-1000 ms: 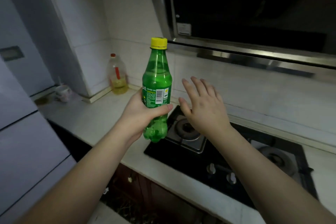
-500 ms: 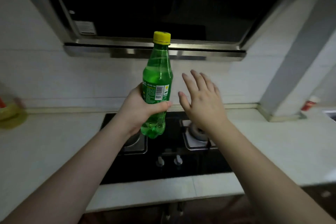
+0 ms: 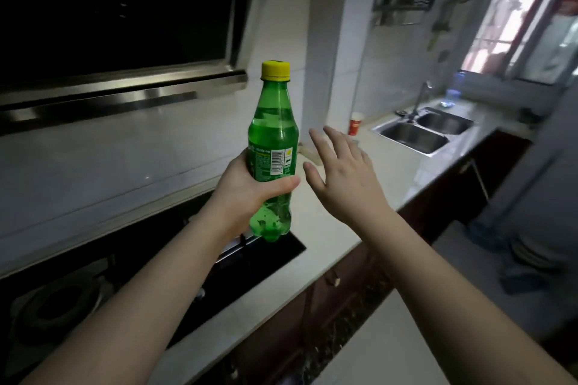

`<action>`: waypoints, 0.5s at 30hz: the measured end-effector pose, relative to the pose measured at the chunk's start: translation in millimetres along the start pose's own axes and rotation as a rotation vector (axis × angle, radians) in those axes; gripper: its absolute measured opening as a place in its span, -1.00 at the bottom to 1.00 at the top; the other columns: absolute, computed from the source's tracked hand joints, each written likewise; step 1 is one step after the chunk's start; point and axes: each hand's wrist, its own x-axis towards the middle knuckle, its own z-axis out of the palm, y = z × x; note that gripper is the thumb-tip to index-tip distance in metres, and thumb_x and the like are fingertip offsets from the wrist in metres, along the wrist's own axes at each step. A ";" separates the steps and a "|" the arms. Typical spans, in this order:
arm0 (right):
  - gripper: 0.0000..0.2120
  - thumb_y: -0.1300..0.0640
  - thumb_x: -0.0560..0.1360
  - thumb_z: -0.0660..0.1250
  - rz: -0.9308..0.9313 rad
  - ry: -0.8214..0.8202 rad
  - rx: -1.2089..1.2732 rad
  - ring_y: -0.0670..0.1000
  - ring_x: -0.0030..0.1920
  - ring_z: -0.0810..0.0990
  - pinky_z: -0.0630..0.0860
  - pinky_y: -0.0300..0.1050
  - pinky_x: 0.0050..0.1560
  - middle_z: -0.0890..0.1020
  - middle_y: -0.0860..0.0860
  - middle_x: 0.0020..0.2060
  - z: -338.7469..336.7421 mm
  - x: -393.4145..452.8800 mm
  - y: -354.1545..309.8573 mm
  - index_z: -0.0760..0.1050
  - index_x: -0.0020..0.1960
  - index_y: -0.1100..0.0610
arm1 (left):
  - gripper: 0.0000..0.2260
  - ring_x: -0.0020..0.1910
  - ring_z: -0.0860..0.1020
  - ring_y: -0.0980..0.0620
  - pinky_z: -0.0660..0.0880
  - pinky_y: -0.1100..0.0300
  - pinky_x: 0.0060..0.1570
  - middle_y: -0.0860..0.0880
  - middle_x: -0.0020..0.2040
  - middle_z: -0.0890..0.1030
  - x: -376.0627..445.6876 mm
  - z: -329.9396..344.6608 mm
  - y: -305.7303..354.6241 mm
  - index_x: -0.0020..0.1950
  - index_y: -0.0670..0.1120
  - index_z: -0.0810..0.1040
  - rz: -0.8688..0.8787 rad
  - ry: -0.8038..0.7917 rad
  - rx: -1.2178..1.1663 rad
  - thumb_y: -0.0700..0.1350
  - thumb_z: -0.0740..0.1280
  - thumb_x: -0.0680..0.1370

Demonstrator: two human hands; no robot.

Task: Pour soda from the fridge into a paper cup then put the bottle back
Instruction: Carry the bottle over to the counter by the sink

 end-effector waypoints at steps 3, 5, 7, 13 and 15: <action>-0.42 -0.18 0.55 0.00 0.065 -0.003 -0.053 0.13 0.45 0.24 0.17 0.06 0.41 0.29 0.09 0.47 -8.4 -12.2 48.3 0.18 0.52 0.03 | -0.50 -0.01 0.67 -0.04 0.58 0.04 0.01 -0.07 0.00 0.70 18.7 45.7 -4.4 0.16 -0.11 0.56 -0.014 -0.063 -0.040 -0.12 0.57 0.25; -0.40 -0.19 0.54 -0.02 0.107 0.006 -0.084 0.14 0.44 0.28 0.22 0.08 0.38 0.32 0.11 0.45 -16.0 -19.6 82.8 0.21 0.50 0.04 | -0.50 -0.01 0.67 -0.05 0.59 0.09 -0.03 -0.12 0.03 0.69 30.7 82.4 -5.1 0.18 -0.13 0.56 -0.018 -0.099 -0.056 -0.12 0.55 0.27; -0.40 -0.20 0.53 -0.02 0.142 0.007 -0.104 0.15 0.43 0.29 0.24 0.09 0.38 0.34 0.12 0.44 -22.0 -25.4 115.4 0.22 0.50 0.05 | -0.50 -0.02 0.67 -0.04 0.59 0.16 -0.08 -0.13 0.03 0.68 42.1 115.8 -6.1 0.19 -0.15 0.56 -0.023 -0.148 -0.071 -0.13 0.54 0.27; -0.40 -0.20 0.55 0.00 0.256 -0.021 -0.107 0.14 0.46 0.23 0.21 0.10 0.40 0.29 0.12 0.47 -35.5 -44.9 197.1 0.17 0.52 0.04 | -0.52 0.00 0.67 -0.05 0.57 0.19 -0.12 -0.11 0.04 0.68 71.4 200.7 -13.9 0.20 -0.14 0.54 -0.040 -0.285 -0.056 -0.21 0.58 0.32; -0.38 -0.22 0.53 -0.04 0.280 -0.019 -0.123 0.15 0.45 0.25 0.24 0.12 0.40 0.30 0.12 0.46 -37.4 -51.1 218.5 0.18 0.51 0.05 | -0.48 0.00 0.66 -0.07 0.58 0.18 -0.12 -0.13 0.04 0.67 78.1 222.9 -20.1 0.21 -0.14 0.54 -0.038 -0.321 -0.061 -0.16 0.57 0.28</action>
